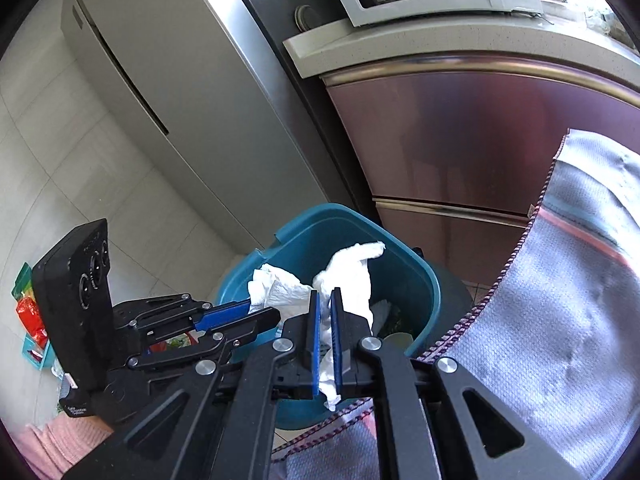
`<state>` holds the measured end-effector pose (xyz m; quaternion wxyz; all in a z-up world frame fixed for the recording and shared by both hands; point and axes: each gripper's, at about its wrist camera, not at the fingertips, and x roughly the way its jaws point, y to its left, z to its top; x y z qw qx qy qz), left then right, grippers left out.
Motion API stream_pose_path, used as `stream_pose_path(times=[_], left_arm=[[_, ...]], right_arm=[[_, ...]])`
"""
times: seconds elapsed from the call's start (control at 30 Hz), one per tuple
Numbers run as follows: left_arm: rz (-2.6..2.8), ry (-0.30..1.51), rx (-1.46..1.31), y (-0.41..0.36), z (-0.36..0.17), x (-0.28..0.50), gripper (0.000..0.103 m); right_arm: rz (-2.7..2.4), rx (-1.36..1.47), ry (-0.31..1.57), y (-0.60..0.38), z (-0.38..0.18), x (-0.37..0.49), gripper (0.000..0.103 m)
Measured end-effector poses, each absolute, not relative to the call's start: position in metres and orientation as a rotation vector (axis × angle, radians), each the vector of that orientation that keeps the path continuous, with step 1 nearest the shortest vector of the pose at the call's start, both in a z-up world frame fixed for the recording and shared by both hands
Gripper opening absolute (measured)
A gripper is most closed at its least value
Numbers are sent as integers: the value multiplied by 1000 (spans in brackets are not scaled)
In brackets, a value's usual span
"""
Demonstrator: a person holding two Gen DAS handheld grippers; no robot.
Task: Collect trash
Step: 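Carry both tissues to the teal bin and open both grippers over it, then move both tools back over the table toward the orange peels and wrapper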
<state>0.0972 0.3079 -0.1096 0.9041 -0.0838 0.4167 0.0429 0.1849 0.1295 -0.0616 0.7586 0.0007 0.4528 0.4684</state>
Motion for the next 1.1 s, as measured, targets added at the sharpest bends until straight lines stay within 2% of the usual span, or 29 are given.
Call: stream_pose_path(times=[0.17, 0.47, 0.73, 0.9, 1.0, 1.1], left_arm=[[92, 876, -198, 307, -120, 108, 19], [90, 881, -233, 302, -131, 116, 21], [35, 795, -226, 283, -104, 108, 23], [-24, 713, -205, 267, -76, 93, 29], [-82, 672, -207, 252, -62, 87, 33], [-141, 655, -188, 232, -55, 83, 34]], right_arm=[[999, 11, 1000, 130, -64, 186, 10], [985, 35, 977, 106, -60, 175, 14], [1001, 63, 928, 85, -47, 157, 17], [1006, 72, 877, 63, -35, 145, 19], [992, 73, 839, 38, -30, 136, 25], [957, 95, 818, 10, -26, 130, 25]])
